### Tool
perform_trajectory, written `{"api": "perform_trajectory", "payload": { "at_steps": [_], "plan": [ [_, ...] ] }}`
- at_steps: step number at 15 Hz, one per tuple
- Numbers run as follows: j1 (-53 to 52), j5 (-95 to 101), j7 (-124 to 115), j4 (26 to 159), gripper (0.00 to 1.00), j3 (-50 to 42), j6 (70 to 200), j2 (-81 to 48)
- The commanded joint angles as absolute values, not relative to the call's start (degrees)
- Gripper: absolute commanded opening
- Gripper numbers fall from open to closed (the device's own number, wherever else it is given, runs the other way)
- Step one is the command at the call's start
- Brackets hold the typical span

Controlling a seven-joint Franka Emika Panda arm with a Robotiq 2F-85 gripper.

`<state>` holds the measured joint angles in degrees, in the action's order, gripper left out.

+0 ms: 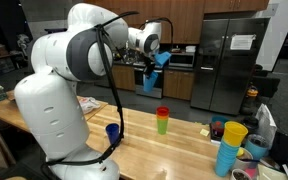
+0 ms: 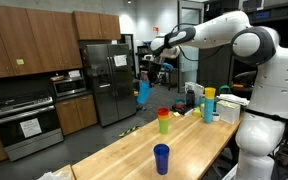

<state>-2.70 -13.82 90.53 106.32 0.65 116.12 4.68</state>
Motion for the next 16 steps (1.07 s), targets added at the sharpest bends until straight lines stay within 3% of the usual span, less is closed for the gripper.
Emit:
{"api": "perform_trajectory", "payload": {
  "at_steps": [1,16],
  "plan": [
    [-2.71,-13.79,90.48,106.12,0.04,0.38,115.83,4.69],
    [-2.39,-13.94,90.84,106.11,0.04,-0.49,115.18,5.29]
  ]
}}
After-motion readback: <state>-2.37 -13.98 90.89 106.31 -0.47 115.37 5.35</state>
